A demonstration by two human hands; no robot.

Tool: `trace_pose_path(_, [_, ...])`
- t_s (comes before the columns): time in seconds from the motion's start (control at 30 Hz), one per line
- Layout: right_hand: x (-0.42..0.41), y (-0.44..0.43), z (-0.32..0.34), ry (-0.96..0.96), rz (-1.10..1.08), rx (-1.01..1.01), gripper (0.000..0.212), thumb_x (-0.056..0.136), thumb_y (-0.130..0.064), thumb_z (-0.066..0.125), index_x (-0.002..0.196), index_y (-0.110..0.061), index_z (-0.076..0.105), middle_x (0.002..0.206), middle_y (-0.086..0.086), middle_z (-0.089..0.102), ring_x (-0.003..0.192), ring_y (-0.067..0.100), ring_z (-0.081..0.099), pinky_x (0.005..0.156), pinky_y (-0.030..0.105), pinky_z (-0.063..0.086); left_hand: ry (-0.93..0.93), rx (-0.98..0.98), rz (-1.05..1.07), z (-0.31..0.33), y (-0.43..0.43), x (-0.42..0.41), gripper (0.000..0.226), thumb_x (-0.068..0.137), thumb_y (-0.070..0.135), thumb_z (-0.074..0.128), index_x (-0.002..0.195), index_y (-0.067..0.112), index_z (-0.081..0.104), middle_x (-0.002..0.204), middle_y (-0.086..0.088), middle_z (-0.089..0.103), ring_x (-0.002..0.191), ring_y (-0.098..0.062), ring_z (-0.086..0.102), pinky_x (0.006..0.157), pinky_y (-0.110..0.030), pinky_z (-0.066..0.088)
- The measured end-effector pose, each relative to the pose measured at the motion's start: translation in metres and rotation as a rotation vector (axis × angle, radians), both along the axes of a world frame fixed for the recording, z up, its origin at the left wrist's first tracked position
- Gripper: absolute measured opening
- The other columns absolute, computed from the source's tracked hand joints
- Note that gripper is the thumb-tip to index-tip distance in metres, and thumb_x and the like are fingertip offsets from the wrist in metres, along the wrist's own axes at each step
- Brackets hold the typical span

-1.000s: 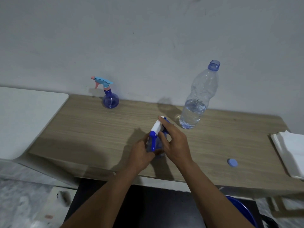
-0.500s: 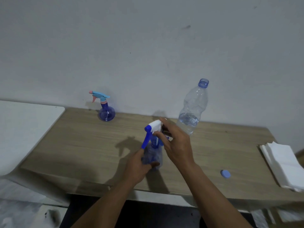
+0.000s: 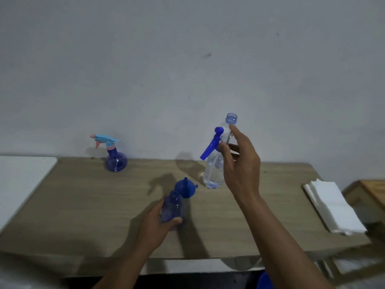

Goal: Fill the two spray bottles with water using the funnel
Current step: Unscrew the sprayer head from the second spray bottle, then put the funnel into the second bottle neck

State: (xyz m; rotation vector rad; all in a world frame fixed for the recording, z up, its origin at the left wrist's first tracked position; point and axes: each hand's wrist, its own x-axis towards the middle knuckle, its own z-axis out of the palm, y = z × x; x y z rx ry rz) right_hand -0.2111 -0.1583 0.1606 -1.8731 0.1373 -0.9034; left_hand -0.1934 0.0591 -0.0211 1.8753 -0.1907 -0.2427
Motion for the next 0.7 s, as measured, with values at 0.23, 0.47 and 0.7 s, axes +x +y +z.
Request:
trace_pose_path(0.23, [0.001, -0.022, -0.072, 0.539, -0.005, -0.420, 0.033, 0.097, -0.028, 0.058, 0.129, -0.033, 0.058, 0.125, -0.008, 0.062, 0.096, 0.018, 0.065, 0.076, 0.033, 0.050, -0.040, 0.059, 0.056, 0.003, 0.007, 0.002, 0.067, 0.074, 0.017, 0.088, 0.117, 0.056, 0.054, 0.100, 0.032, 0.071, 0.095, 0.007, 0.067, 0.074, -0.005, 0.047])
trace_pose_path(0.47, [-0.003, -0.023, -0.170, 0.980, 0.088, -0.694, 0.028, 0.093, -0.029, 0.056, 0.121, -0.024, 0.060, 0.121, 0.003, 0.064, 0.107, 0.033, 0.062, 0.082, 0.038, 0.050, -0.041, 0.099, 0.064, 0.003, 0.006, 0.000, 0.068, 0.076, 0.026, 0.087, 0.135, 0.039, 0.055, 0.113, 0.017, 0.070, 0.097, 0.013, 0.063, 0.077, -0.003, 0.047])
trace_pose_path(0.7, [-0.019, -0.021, -0.212, 1.051, 0.123, -0.766, 0.061, 0.102, -0.034, 0.048, 0.157, -0.021, 0.024, 0.164, 0.008, 0.024, 0.152, 0.035, 0.013, 0.120, 0.050, 0.021, -0.039, 0.076, 0.105, 0.004, 0.004, -0.001, 0.066, 0.076, 0.017, 0.087, 0.128, 0.041, 0.054, 0.104, 0.026, 0.067, 0.093, 0.017, 0.063, 0.075, -0.002, 0.046])
